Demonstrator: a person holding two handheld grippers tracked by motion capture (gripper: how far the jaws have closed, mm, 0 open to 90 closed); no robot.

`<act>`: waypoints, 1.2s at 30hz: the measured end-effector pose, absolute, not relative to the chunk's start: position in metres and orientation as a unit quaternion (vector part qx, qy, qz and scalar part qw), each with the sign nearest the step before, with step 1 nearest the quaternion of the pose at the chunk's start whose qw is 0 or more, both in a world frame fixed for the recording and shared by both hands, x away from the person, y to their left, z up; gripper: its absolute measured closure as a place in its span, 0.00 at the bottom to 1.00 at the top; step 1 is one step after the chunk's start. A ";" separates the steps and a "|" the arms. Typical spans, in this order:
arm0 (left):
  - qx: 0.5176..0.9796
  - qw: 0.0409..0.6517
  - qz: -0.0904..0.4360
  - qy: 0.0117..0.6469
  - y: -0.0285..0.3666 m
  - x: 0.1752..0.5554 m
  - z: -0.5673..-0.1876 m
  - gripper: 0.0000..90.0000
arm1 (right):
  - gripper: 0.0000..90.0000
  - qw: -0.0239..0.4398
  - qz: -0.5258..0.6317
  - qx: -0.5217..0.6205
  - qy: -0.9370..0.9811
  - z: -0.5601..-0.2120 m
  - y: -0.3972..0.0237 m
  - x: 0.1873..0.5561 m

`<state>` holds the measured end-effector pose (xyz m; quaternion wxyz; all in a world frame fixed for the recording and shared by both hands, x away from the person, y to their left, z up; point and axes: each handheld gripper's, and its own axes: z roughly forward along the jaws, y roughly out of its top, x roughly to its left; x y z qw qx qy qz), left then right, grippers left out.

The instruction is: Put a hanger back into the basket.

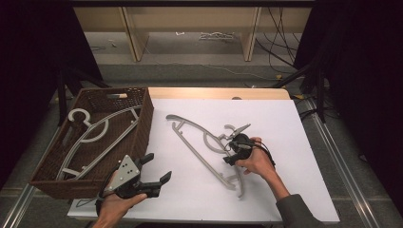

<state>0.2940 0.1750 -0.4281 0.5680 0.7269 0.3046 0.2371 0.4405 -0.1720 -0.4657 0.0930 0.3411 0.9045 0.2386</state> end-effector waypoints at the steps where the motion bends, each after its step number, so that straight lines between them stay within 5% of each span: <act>1: 0.728 0.567 0.239 0.302 0.175 0.294 -0.428 0.19 | 0.49 0.091 0.234 0.345 0.904 -0.466 -0.171 0.442; 36: 0.736 0.563 0.234 0.295 0.172 0.293 -0.430 0.20 | 0.83 0.062 0.166 0.374 0.910 -0.462 -0.163 0.464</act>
